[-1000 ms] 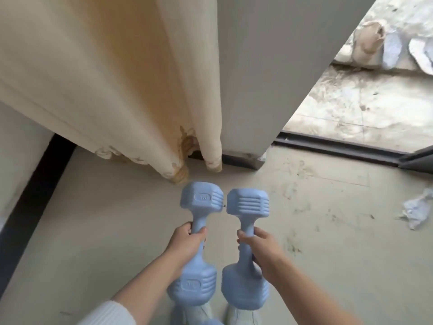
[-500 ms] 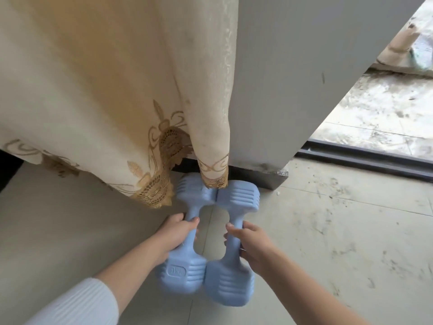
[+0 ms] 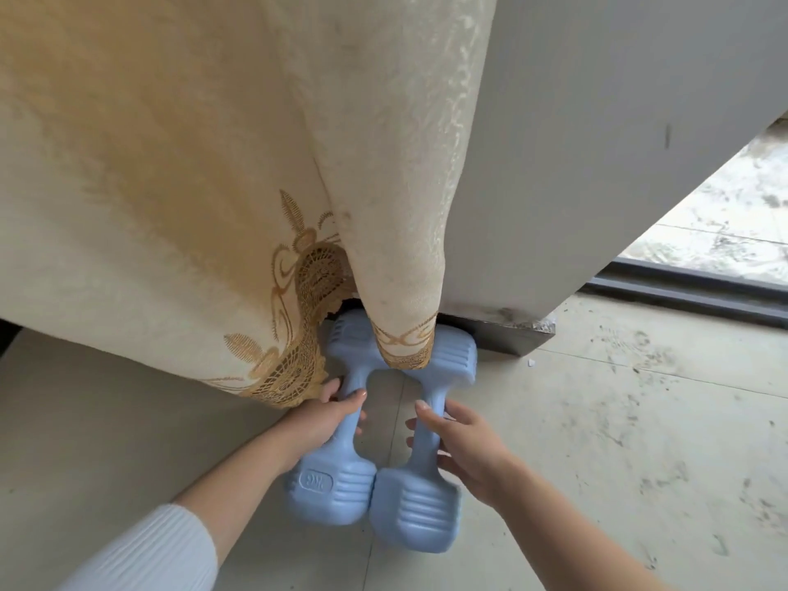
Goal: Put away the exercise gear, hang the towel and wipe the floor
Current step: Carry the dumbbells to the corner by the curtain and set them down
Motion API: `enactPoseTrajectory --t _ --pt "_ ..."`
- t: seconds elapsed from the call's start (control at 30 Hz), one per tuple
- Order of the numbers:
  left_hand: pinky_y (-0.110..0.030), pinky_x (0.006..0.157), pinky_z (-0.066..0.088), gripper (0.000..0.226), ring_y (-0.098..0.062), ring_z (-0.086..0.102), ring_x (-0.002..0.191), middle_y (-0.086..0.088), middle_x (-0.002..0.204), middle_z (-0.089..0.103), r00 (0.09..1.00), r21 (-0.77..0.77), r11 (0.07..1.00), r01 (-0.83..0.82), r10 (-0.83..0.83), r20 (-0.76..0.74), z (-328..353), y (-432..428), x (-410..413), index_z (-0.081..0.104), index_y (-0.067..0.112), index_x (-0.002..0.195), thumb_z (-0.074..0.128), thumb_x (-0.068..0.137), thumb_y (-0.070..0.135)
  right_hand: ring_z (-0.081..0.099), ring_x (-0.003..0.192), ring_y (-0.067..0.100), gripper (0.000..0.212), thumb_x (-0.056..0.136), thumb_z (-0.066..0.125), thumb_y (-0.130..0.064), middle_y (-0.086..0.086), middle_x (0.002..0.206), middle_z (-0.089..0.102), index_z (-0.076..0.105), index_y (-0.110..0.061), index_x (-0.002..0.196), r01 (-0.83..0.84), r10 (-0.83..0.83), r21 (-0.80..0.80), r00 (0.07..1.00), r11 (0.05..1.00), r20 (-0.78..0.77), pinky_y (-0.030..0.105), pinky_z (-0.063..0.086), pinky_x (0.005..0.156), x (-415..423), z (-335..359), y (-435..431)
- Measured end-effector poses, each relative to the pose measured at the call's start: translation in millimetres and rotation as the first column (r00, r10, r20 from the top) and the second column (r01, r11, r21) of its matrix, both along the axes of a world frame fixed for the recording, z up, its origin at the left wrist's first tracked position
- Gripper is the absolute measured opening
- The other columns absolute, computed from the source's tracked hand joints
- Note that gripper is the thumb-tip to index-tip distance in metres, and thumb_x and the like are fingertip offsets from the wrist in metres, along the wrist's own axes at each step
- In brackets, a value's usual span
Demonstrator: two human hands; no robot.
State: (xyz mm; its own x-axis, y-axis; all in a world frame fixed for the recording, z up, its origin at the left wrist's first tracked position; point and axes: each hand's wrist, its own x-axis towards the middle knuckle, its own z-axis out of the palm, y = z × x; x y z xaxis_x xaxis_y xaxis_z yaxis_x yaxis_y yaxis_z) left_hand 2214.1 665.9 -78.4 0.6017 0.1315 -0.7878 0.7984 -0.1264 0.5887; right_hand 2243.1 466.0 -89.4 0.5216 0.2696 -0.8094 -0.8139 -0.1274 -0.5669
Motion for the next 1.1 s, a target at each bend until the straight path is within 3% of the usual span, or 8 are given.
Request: enactPoseTrajectory --t 0.1,0.23,0.37,0.43,0.57,0.67,0.83,1.1 --pt "-0.034 0.096 0.047 0.027 -0.018 0.061 0.103 0.009 0.107 0.064 0.997 0.104 0.991 0.082 -0.08 -0.022 -1 0 -2 0.049 0.034 0.115 0.054 0.092 0.048 0.064 0.081 0.017 0.024 0.091 0.063 -0.034 0.005 0.092 0.068 0.065 -0.013 0.104 -0.073 0.079 -0.103 0.995 0.992 0.053 0.041 0.053 0.087 1 3 2" --pt "-0.033 0.094 0.044 0.021 -0.02 0.056 0.104 0.005 0.108 0.057 0.989 0.255 0.956 0.147 -0.144 -0.034 0 -5 -4 0.049 0.032 0.099 0.05 0.092 0.052 0.053 0.067 0.019 0.04 0.09 0.063 -0.029 0.008 0.075 0.053 0.059 0.008 0.105 -0.135 0.177 -0.287 0.976 0.949 0.128 0.031 0.047 0.062 7 6 10" --pt "-0.03 0.086 0.041 0.035 -0.024 0.054 0.105 0.005 0.101 0.053 0.984 0.357 0.92 0.163 -0.176 0.006 7 -9 -6 0.05 0.023 0.123 0.049 0.094 0.043 0.046 0.049 0.011 0.021 0.088 0.065 -0.024 -0.001 0.062 0.047 0.058 -0.004 0.087 -0.194 0.261 -0.394 0.958 0.898 0.122 0.023 0.041 0.049 11 16 11" --pt "-0.031 0.089 0.042 0.033 -0.022 0.054 0.105 0.005 0.1 0.055 0.985 0.362 0.919 0.155 -0.174 0.02 13 -8 -9 0.05 0.026 0.124 0.051 0.094 0.041 0.049 0.052 0.012 0.028 0.088 0.065 -0.028 -0.001 0.068 0.052 0.059 -0.003 0.099 -0.212 0.299 -0.434 0.944 0.876 0.142 0.025 0.041 0.055 13 25 9" --pt "-0.034 0.105 0.039 0.053 -0.021 0.05 0.127 -0.006 0.139 0.052 0.995 0.377 0.921 0.093 -0.102 0.003 42 -8 -28 0.045 0.021 0.14 0.055 0.092 0.039 0.059 0.09 0.02 0.056 0.09 0.063 -0.03 0.004 0.096 0.06 0.044 -0.003 0.136 -0.269 0.379 -0.504 0.917 0.821 0.128 0.029 0.046 0.082 4 68 1" --pt "-0.033 0.098 0.044 0.039 -0.023 0.056 0.118 -0.008 0.131 0.059 0.999 0.406 0.914 0.018 -0.028 0.017 93 -17 -55 0.056 0.021 0.13 0.055 0.092 0.031 0.059 0.097 0.02 0.052 0.09 0.062 -0.03 0.007 0.12 0.062 0.048 -0.007 0.135 -0.287 0.389 -0.5 0.915 0.817 0.112 0.029 0.046 0.084 -14 128 -3" --pt "-0.028 0.09 0.046 0.03 -0.022 0.061 0.11 -0.007 0.122 0.065 0.987 0.403 0.902 -0.157 0.16 0.026 224 -33 -114 0.062 0.017 0.122 0.054 0.094 0.025 0.06 0.09 0.016 0.041 0.09 0.061 -0.029 0.003 0.114 0.065 0.054 -0.014 0.128 -0.357 0.476 -0.487 0.867 0.797 0.144 0.023 0.045 0.066 -55 262 -1" --pt "-0.031 0.094 0.045 0.032 -0.022 0.059 0.114 -0.006 0.122 0.065 0.967 0.519 0.816 -0.254 0.227 0.116 460 -57 -220 0.061 0.018 0.122 0.053 0.092 0.025 0.06 0.101 0.024 0.036 0.088 0.058 -0.033 0.001 0.118 0.062 0.057 -0.022 0.123 -0.582 0.844 -0.632 0.48 0.511 0.239 0.033 0.05 0.082 -128 488 4"
